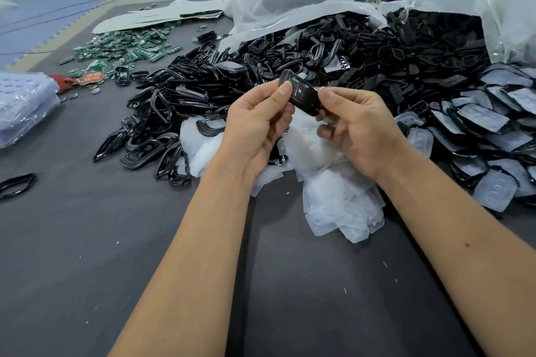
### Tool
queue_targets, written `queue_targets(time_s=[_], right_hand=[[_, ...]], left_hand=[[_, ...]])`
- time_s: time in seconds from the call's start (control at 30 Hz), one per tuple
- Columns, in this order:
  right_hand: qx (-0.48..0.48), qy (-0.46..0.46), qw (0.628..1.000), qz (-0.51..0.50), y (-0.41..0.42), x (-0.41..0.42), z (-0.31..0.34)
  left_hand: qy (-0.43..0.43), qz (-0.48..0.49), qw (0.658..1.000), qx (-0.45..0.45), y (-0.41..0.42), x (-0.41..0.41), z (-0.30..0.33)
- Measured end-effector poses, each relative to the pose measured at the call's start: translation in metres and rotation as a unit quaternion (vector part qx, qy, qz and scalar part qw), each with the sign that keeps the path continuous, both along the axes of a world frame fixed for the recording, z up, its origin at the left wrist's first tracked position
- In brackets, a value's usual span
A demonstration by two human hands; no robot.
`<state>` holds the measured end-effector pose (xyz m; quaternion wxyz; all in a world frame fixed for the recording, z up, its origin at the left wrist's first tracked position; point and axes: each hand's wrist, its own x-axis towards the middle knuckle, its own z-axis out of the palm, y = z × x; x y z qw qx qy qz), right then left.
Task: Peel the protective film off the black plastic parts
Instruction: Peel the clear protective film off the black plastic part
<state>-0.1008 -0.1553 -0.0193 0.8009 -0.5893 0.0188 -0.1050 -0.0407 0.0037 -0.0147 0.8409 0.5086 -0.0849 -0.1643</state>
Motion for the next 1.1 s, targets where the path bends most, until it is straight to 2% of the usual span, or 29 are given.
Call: queue_targets(time_s=[0.17,0.6,0.8,0.97,1.1], right_hand=[[0.000,-0.011,1.000,0.019,-0.0093,0.0014,-0.0046],[-0.005,-0.056,0.998,-0.021,-0.0027,0.0013,-0.0054],[0.007,-0.053,0.999,-0.007,-0.0052,0.0005,-0.0046],[-0.059,-0.043,0.997,-0.023,-0.0069,0.0018,-0.0048],[-0.059,-0.038,0.998,-0.001,-0.0051,0.0008,-0.0026]], left_hand=[[0.009,0.006,1.000,0.006,-0.0010,0.0023,-0.0020],[0.055,0.044,0.997,-0.044,-0.0058,-0.0006,-0.0008],[0.038,0.010,0.999,-0.019,-0.0050,-0.0001,-0.0014],[0.037,0.000,0.999,-0.020,-0.0027,0.0020,-0.0020],[0.045,0.006,0.998,-0.032,-0.0021,0.0019,-0.0023]])
